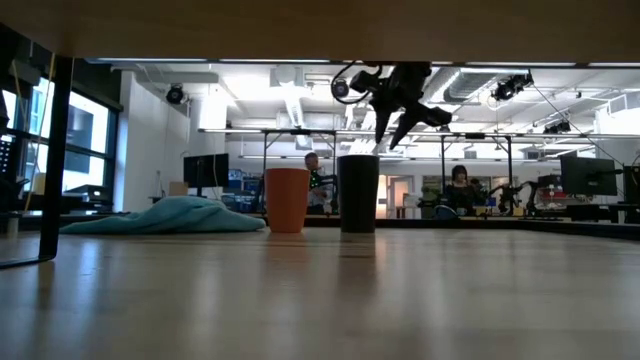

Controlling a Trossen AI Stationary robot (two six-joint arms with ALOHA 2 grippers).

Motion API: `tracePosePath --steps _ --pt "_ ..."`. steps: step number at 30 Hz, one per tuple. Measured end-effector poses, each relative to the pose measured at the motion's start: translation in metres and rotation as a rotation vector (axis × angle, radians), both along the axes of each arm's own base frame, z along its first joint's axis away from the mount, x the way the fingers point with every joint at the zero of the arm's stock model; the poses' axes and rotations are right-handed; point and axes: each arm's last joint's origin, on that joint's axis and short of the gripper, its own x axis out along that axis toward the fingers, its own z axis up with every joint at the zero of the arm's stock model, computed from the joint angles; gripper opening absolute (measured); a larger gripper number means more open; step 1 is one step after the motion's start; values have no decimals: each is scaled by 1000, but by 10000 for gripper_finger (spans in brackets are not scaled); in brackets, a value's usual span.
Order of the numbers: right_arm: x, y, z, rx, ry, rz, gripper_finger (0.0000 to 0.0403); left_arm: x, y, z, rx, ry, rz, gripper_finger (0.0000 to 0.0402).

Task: Stack small to large cups/mugs on shelf
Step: Put the black cup on the shelf

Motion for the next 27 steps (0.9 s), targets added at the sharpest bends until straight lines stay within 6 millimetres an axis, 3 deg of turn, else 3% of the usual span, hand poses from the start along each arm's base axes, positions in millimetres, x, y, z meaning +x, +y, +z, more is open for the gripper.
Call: tracePosePath --steps 19,27 --pt "11 14 1 71 -19 -306 115 0 -1 0 18 -19 -83 117" --pt "13 17 1 93 -26 -447 115 -16 -5 13 -10 -64 -76 117"
